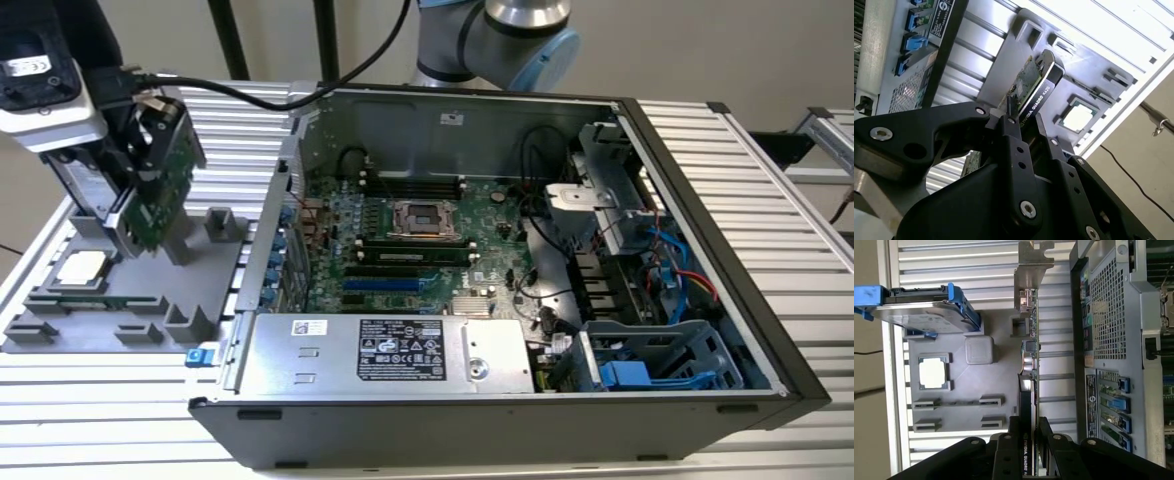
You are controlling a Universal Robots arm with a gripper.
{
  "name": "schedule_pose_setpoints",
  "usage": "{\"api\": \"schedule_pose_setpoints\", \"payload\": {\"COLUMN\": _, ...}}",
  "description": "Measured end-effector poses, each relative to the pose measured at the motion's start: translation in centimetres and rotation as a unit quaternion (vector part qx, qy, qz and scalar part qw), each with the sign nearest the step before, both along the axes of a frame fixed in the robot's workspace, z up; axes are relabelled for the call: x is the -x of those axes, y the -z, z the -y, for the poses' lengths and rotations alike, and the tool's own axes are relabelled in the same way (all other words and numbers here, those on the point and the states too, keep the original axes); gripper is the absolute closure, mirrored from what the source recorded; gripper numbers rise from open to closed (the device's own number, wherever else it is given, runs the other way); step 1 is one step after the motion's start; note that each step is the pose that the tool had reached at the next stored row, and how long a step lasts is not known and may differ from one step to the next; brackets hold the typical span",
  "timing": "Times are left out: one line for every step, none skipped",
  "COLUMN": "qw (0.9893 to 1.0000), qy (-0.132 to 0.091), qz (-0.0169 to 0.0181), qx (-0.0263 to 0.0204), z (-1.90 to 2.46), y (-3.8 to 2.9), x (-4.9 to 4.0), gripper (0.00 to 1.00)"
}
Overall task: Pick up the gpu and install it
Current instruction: 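Pick up the gpu and move the gpu toward the slot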
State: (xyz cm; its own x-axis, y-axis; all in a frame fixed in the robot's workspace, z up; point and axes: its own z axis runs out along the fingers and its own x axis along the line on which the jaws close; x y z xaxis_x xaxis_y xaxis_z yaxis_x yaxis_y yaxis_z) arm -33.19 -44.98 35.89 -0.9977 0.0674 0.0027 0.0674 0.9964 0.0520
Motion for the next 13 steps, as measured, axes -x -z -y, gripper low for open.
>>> {"api": "schedule_pose_setpoints", "payload": {"qw": 1.0000, "qy": 0.000, "qz": 0.0000, "qx": 0.0000, "z": 0.00, "y": -0.05, "x": 0.00, "gripper": 1.00}}
{"api": "schedule_pose_setpoints", "payload": {"qw": 1.0000, "qy": 0.000, "qz": 0.0000, "qx": 0.0000, "z": 0.00, "y": -0.11, "x": 0.00, "gripper": 1.00}}
{"api": "schedule_pose_setpoints", "payload": {"qw": 1.0000, "qy": 0.000, "qz": 0.0000, "qx": 0.0000, "z": 0.00, "y": -0.16, "x": 0.00, "gripper": 1.00}}
{"api": "schedule_pose_setpoints", "payload": {"qw": 1.0000, "qy": 0.000, "qz": 0.0000, "qx": 0.0000, "z": 0.00, "y": -0.21, "x": 0.00, "gripper": 1.00}}
{"api": "schedule_pose_setpoints", "payload": {"qw": 1.0000, "qy": 0.000, "qz": -0.0001, "qx": 0.0000, "z": 0.00, "y": -0.28, "x": 0.00, "gripper": 1.00}}
{"api": "schedule_pose_setpoints", "payload": {"qw": 1.0000, "qy": 0.000, "qz": 0.0000, "qx": 0.0000, "z": 0.00, "y": -0.34, "x": 0.00, "gripper": 1.00}}
{"api": "schedule_pose_setpoints", "payload": {"qw": 1.0000, "qy": 0.000, "qz": 0.0000, "qx": 0.0000, "z": 0.00, "y": -0.40, "x": 0.00, "gripper": 1.00}}
{"api": "schedule_pose_setpoints", "payload": {"qw": 1.0000, "qy": 0.000, "qz": 0.0000, "qx": 0.0000, "z": 0.00, "y": -0.46, "x": 0.00, "gripper": 1.00}}
{"api": "schedule_pose_setpoints", "payload": {"qw": 1.0000, "qy": 0.000, "qz": 0.0000, "qx": 0.0000, "z": 0.00, "y": -0.53, "x": 0.00, "gripper": 1.00}}
{"api": "schedule_pose_setpoints", "payload": {"qw": 1.0000, "qy": 0.000, "qz": 0.0000, "qx": 0.0000, "z": 0.00, "y": -0.58, "x": 0.00, "gripper": 1.00}}
{"api": "schedule_pose_setpoints", "payload": {"qw": 1.0000, "qy": 0.000, "qz": 0.0000, "qx": 0.0000, "z": 0.00, "y": -0.65, "x": 0.00, "gripper": 1.00}}
{"api": "schedule_pose_setpoints", "payload": {"qw": 1.0000, "qy": 0.000, "qz": 0.0000, "qx": 0.0000, "z": 0.00, "y": -0.71, "x": 0.00, "gripper": 1.00}}
{"api": "schedule_pose_setpoints", "payload": {"qw": 1.0000, "qy": 0.000, "qz": 0.0000, "qx": 0.0000, "z": 0.00, "y": -0.76, "x": 0.00, "gripper": 1.00}}
